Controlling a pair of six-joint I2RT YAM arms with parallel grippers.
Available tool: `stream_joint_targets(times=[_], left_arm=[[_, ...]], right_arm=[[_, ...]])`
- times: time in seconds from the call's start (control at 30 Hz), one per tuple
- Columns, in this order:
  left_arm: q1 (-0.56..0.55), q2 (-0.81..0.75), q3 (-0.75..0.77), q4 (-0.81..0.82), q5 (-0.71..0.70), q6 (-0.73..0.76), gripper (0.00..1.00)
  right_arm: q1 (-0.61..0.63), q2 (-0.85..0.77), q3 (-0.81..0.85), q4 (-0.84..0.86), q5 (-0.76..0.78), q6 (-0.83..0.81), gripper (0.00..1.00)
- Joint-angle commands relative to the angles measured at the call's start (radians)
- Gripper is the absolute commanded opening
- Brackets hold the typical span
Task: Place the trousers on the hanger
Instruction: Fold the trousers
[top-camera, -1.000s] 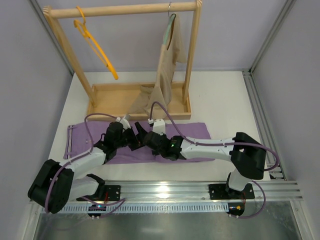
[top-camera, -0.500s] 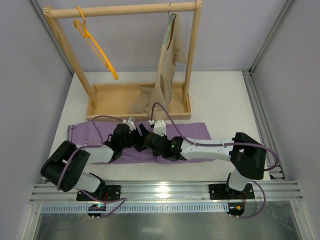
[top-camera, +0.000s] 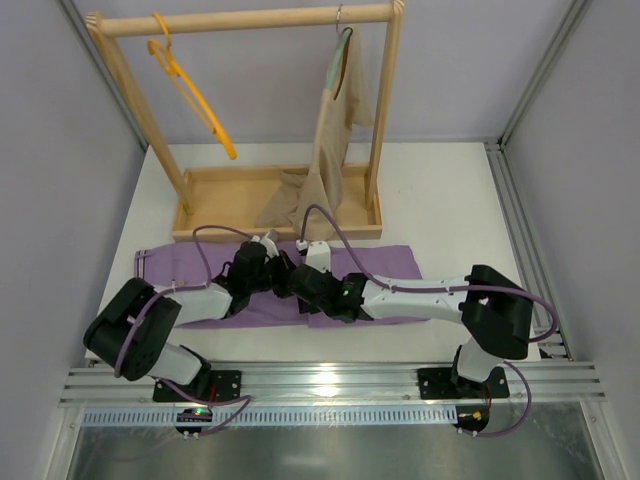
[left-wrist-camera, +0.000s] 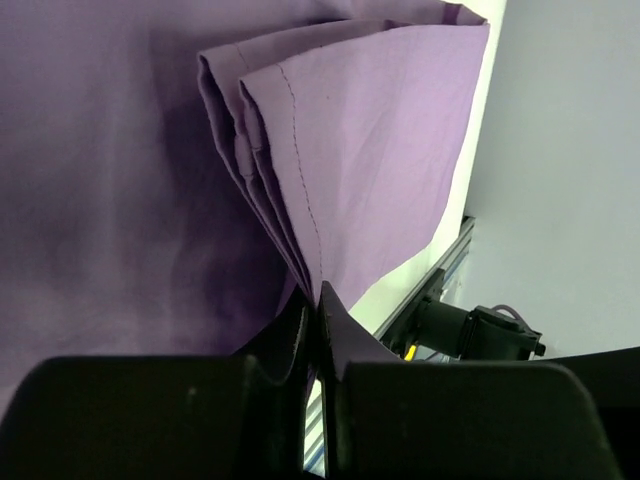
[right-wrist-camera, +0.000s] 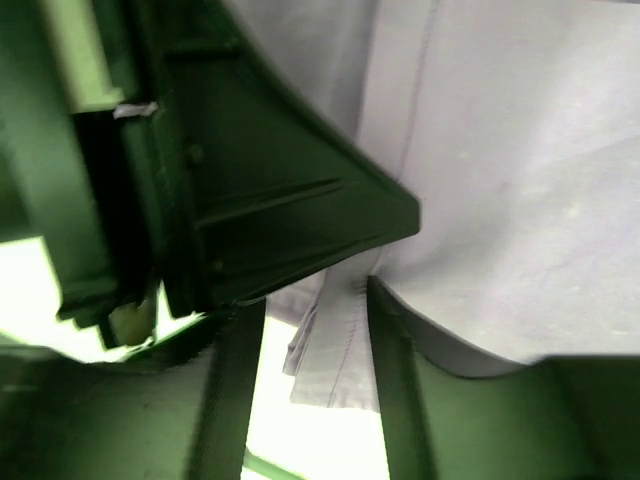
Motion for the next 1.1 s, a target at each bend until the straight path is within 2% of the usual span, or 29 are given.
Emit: stream_joint_targets(times=[0.0, 0.07, 0.1, 0.3, 0.37, 0.43, 0.8, 1.0, 1.07], left_arm=[[-0.007, -0.06, 0.07, -0.222, -0.017, 0.073, 0.0], [-0.007, -0.101, 0.107, -0.313, -0.043, 0.093, 0.0], [-0.005, -0.115, 0.122, -0.412, -0.073, 0.12, 0.0], [0.026, -0.196, 0.242, -0.699, -0.153, 0.192, 0.0], [0.03, -0.207, 0.274, -0.802, -0.179, 0.217, 0.0], [0.047, -0.211, 0.314, -0.897, -0.196, 0.243, 0.0], [0.229, -0.253, 0.5, -1.31, -0.369, 0.422, 0.0], [0.364, -0.271, 0.556, -1.398, -0.389, 0.502, 0.0], [0.391, -0.265, 0.575, -1.439, -0.403, 0.521, 0.0]], right_arm=[[0.006, -0.097, 0.002, 0.053, -0.074, -0.009, 0.5], [0.006, -0.134, -0.009, 0.038, -0.099, -0.012, 0.55], [0.006, -0.152, -0.029, 0.033, -0.105, -0.01, 0.64], [0.006, -0.362, -0.13, 0.035, -0.114, 0.003, 0.67], [0.005, -0.427, -0.152, 0.012, -0.103, 0.003, 0.81], [0.005, -0.459, -0.163, -0.022, -0.09, 0.002, 0.85], [-0.136, -0.637, -0.334, -0.076, -0.094, 0.04, 0.87], [-0.246, -0.657, -0.4, -0.062, -0.122, 0.03, 0.88], [-0.321, -0.654, -0.437, -0.019, -0.192, 0.01, 0.88]])
